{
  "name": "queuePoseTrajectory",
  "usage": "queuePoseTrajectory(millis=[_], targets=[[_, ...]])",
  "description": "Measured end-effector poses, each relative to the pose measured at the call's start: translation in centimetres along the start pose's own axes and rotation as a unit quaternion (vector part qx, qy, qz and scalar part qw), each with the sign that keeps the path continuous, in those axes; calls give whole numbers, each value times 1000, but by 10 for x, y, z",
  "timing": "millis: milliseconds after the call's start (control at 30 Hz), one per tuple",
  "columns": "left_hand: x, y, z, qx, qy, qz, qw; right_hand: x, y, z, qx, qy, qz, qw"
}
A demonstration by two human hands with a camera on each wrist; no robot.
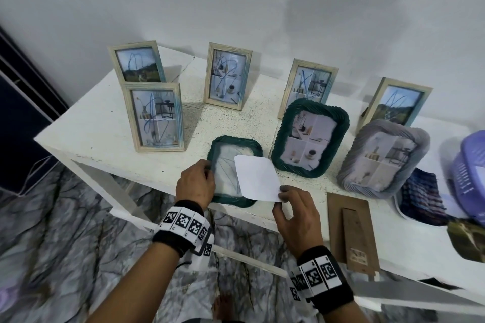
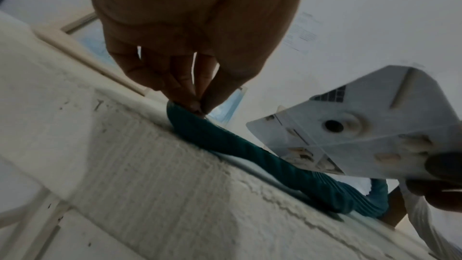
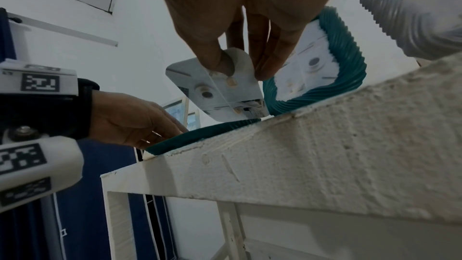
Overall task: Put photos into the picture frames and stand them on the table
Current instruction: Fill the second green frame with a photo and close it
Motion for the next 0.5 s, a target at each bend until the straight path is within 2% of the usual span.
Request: queuePoseTrajectory(millis=[100,267,500], targets=[[-3,2,-1,7,-37,-17,999,-1,2,-2,14,0,-9,1000],[2,-7,-2,48,26,18,998,-4,4,1,3,-11,-31,999],[-3,-9,-2,78,64,23,995,-8,9,8,-27,-29,-61,997]])
Point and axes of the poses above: each hand's wrist, its own y-axis away from the middle knuckle, its own z-axis out of the back of the hand, x = y × z, the point moved 6 cm from there along -y, towards the middle knuckle, and after that the axes turned 11 degrees about z, right-handed, at the moved point
